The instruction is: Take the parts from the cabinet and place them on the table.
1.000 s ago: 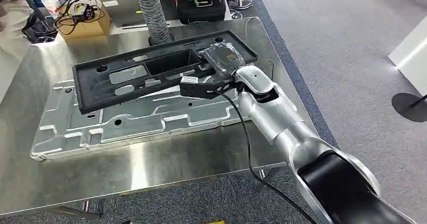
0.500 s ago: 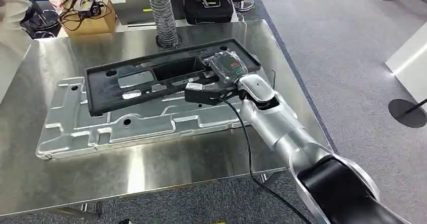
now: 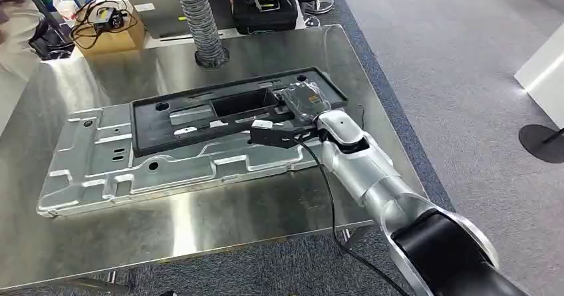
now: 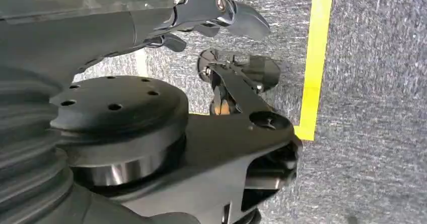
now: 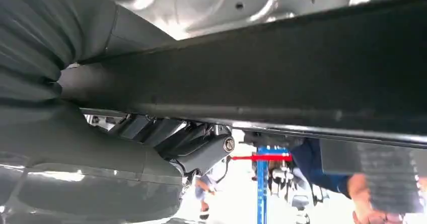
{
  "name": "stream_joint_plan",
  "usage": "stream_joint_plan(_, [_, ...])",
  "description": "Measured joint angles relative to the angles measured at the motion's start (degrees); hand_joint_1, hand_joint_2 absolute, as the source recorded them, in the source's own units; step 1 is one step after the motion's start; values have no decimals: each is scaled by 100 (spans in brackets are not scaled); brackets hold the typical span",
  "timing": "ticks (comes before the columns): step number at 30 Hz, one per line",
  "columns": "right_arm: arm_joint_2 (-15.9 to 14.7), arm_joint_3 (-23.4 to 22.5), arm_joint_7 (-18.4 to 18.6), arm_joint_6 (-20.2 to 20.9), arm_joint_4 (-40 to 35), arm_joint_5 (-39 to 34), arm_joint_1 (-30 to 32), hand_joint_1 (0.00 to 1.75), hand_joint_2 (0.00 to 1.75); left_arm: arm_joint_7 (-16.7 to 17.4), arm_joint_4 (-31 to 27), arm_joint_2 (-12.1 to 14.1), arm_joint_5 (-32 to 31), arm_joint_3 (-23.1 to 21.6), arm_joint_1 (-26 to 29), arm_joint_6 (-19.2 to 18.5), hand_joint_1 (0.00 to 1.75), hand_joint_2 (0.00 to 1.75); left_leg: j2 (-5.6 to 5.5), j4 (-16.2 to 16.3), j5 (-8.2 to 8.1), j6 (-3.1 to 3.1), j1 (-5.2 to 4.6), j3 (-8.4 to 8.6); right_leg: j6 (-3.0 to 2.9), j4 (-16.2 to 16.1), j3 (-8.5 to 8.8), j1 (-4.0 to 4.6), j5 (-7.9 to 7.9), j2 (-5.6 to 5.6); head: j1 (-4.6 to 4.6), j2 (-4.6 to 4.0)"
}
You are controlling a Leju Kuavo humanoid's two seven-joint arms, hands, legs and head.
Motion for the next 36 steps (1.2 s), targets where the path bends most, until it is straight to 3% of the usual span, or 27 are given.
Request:
stream_joint_plan(3, [2,-11,-4,-4,28,-2,3,175,175,-2,0,2,0,0,-9,0,0,175,3,-1504,745,66,-1,711,37,38,30,1,-47,16,0,0])
stream_joint_plan(4, [2,-18,-4,-15,33,-2,0,175,175,-2,0,2,0,0,-13,0,0,175,-1,-1639,649,88,-34,822,67,62,15,48,-63,20,2,-2])
stream_joint_plan(7, [4,-26,-11,-24,68,-4,10,175,175,-7,0,4,0,0,-9,-2,0,175,-15,-1655,657,155,-39,787,137,46,8,29,-47,22,2,-2])
stream_joint_plan(9, [2,-35,-11,-22,78,-7,7,175,175,-7,0,-2,0,0,-9,-2,0,175,-1,-1731,707,241,12,822,203,102,-7,16,-118,23,0,-2])
stream_joint_plan(10, [2,-42,-11,-24,96,-9,0,175,175,-9,0,-4,2,0,-13,-2,0,175,0,-1742,711,269,10,822,228,320,-107,24,-278,13,26,0])
stream_joint_plan(12, [4,-57,-9,-50,164,-9,23,175,175,-15,0,-2,9,0,-19,-2,0,175,2,-1741,709,286,9,822,269,1224,-520,2,-719,8,24,-2])
stream_joint_plan(13, [2,-65,-7,-63,233,-9,51,175,175,-24,0,0,15,0,-14,-2,0,175,2,-1737,706,290,9,820,283,1652,-730,-2,-866,6,28,-2])
stream_joint_plan(14, [2,-72,0,-72,297,-7,94,175,175,-26,0,2,24,0,-3,-2,0,175,-1,-1731,704,292,9,822,292,1888,-848,-14,-881,5,29,-2])
stream_joint_plan(15, [2,-87,13,-79,365,-7,132,175,175,-31,0,2,26,0,7,-4,0,175,-6,-1723,700,295,9,823,294,1787,-819,-31,-752,4,33,-2])
stream_joint_plan(16, [2,-98,26,-83,415,-7,151,175,175,-41,0,2,43,2,12,-7,0,175,-15,-1712,692,286,10,823,287,1454,-668,-40,-537,0,29,-2])
stream_joint_plan(18, [11,-109,26,-107,465,-7,153,175,175,-44,0,2,57,2,14,-24,0,175,-18,-1679,667,249,10,828,255,384,-162,-45,-37,-8,28,0])
stream_joint_plan(19, [11,-120,26,-131,490,-7,153,175,175,-44,0,2,59,2,14,-26,0,175,-18,-1670,649,218,-10,811,230,126,-24,-27,-76,-13,26,-2])
stream_joint_plan(22, [46,-146,35,-153,590,-4,190,175,175,-131,0,11,59,6,30,-50,0,175,-12,-1686,652,127,-19,818,153,103,-47,16,-63,3,20,0])
stream_joint_plan(24, [68,-164,35,-153,654,0,212,175,175,-219,0,15,59,7,30,-98,0,175,-7,-1658,604,57,4,789,66,32,-17,-28,-15,-5,22,0])
stream_joint_plan(26, [112,-177,35,-151,702,9,209,175,175,-262,0,15,59,7,40,-127,0,175,1,-1156,278,13,6,594,18,17,-9,-22,-12,-9,9,-2])
stream_joint_plan(28, [142,-179,33,-144,761,9,230,175,175,-289,0,15,59,7,41,-142,0,175,0,-160,-155,-22,8,132,1,20,-8,-6,-21,-11,11,-2])
stream_joint_plan(29, [151,-179,33,-140,789,9,248,0,175,-308,0,15,61,7,46,-142,0,175,1,125,-210,-26,9,-11,-2,23,-7,0,-23,-14,13,-2])
stream_joint_plan(30, [153,-181,33,-138,822,9,269,0,175,-326,0,17,63,7,55,-138,0,175,1,123,-123,-22,9,-23,-2,29,-4,1,-26,-13,15,-2])
stream_joint_plan(31, [160,-186,29,-138,846,9,277,0,175,-343,0,17,66,7,61,-125,0,175,1,-150,71,-13,9,97,-1,37,-1,1,-32,-11,11,0])
stream_joint_plan(33, [194,-194,18,-136,885,9,274,0,175,-367,0,22,66,9,59,-101,0,175,4,-1206,610,31,9,609,24,66,17,2,-60,5,13,-2])
stream_joint_plan(34, [203,-203,13,-136,894,9,274,0,175,-367,0,26,66,9,57,-96,0,175,3,-1553,634,69,4,770,46,74,13,5,-78,8,13,-2])
stream_joint_plan(36, [216,-227,7,-133,922,11,264,0,175,-374,0,26,68,15,54,-87,0,175,-9,-1624,612,115,-27,808,104,93,-19,37,-64,12,24,-2])
